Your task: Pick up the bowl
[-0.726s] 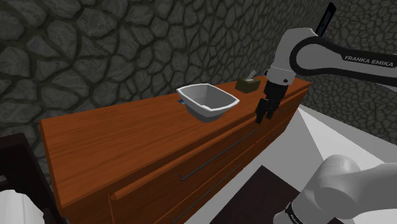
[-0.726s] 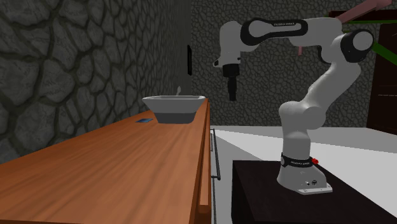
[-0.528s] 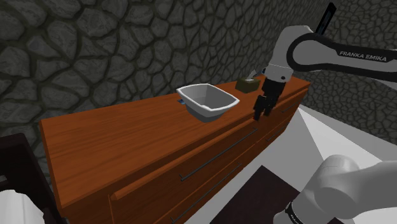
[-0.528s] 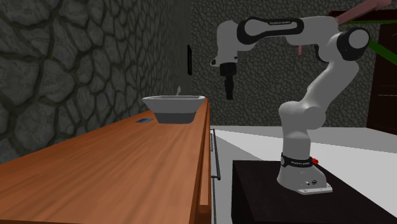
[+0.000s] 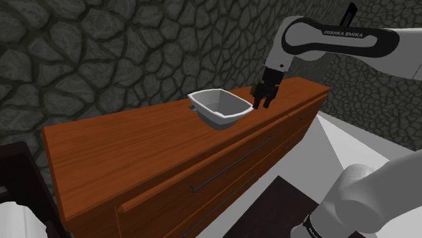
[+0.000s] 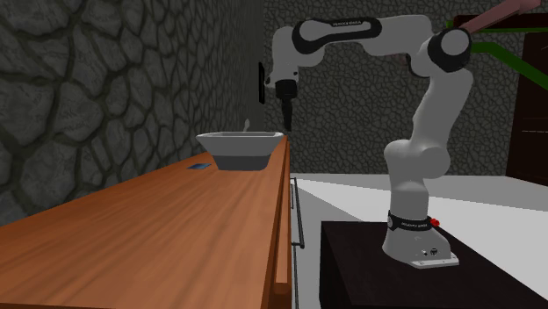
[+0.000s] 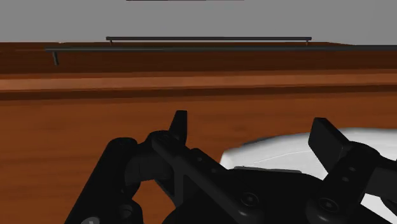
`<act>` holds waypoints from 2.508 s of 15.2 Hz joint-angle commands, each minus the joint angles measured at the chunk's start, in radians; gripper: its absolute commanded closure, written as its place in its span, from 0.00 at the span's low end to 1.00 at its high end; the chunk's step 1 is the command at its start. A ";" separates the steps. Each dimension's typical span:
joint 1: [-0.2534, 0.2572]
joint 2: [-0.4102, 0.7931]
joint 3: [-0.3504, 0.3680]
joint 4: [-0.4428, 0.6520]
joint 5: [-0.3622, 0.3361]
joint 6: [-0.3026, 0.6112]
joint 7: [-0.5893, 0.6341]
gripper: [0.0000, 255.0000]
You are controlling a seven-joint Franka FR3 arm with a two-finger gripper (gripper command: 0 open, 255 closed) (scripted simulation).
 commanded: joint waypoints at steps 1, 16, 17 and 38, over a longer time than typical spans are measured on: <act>0.006 0.086 -0.024 0.093 0.029 -0.009 -0.030 0.00; 0.003 0.350 -0.085 0.314 0.152 0.010 -0.141 0.00; 0.003 0.350 -0.085 0.314 0.151 0.010 -0.141 0.00; 0.000 0.376 -0.090 0.491 0.157 -0.139 -0.112 1.00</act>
